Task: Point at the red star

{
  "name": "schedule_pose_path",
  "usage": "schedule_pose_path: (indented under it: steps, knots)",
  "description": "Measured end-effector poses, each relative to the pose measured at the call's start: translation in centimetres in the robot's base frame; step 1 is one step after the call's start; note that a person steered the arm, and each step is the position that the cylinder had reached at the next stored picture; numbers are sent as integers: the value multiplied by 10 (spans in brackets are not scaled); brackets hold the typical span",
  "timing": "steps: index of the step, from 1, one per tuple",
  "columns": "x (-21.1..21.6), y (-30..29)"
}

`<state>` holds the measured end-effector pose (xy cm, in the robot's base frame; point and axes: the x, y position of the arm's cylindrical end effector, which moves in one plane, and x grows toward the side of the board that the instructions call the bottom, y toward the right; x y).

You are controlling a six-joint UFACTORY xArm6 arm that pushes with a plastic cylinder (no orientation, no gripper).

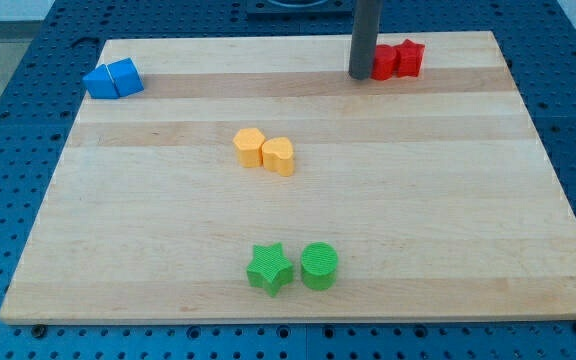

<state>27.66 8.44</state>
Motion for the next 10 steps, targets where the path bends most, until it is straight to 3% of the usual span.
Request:
schedule_pose_path:
  steps: [2,3,4,5,10]
  knots:
    - [0,-46]
    - [-46,-67]
    - [-83,-18]
    - [-84,9]
    - [-85,12]
